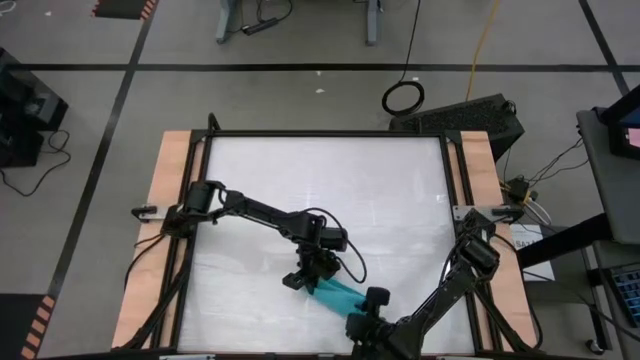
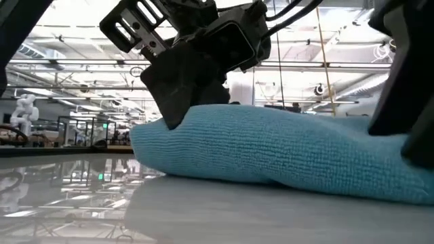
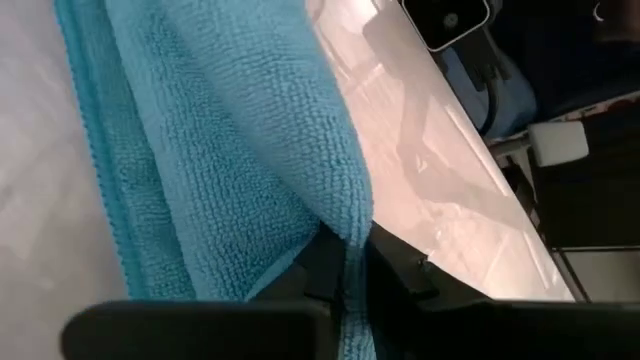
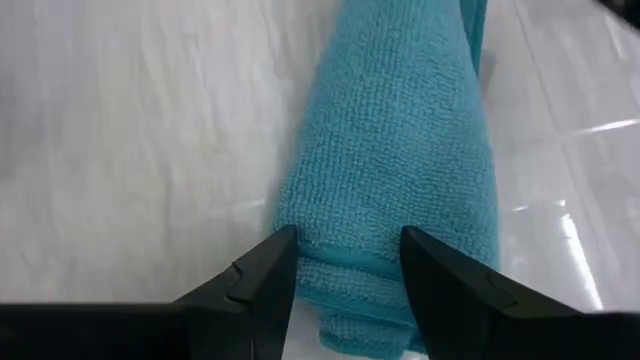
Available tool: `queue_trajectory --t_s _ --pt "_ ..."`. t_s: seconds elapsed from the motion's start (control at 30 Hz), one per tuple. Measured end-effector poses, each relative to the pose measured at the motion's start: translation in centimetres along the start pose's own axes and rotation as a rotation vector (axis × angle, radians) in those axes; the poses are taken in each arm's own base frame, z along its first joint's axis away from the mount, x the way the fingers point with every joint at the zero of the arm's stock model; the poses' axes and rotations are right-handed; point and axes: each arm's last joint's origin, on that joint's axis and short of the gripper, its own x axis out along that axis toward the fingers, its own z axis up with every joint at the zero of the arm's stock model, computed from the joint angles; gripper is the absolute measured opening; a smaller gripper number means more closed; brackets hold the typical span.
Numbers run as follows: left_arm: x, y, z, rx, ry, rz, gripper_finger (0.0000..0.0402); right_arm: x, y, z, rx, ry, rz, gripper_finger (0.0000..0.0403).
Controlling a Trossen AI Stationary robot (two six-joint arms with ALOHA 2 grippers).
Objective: Roll towel
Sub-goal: Roll the blue towel
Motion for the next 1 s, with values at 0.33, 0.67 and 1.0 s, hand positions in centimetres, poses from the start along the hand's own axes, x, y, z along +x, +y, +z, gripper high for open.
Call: queue_trajectory --t_s 0.33,0.67,1.0 --pt "-1.1 -0.4 1.8 0.041 -0.031 0.079 0.0103 0.8 -0.3 -1.0 0.15 0.062 -0.012 0.0165" --pt "-2.9 -3.3 4.0 0.21 -0.012 0.276 0.0205 0.8 -0.6 -1.3 0.269 0.106 -0.041 0.0093" --pt "0.4 -9.1 4.1 0.442 0.173 0.342 0.0215 1.1 -1.1 -1.1 0.303 0.155 -0.054 0.0038"
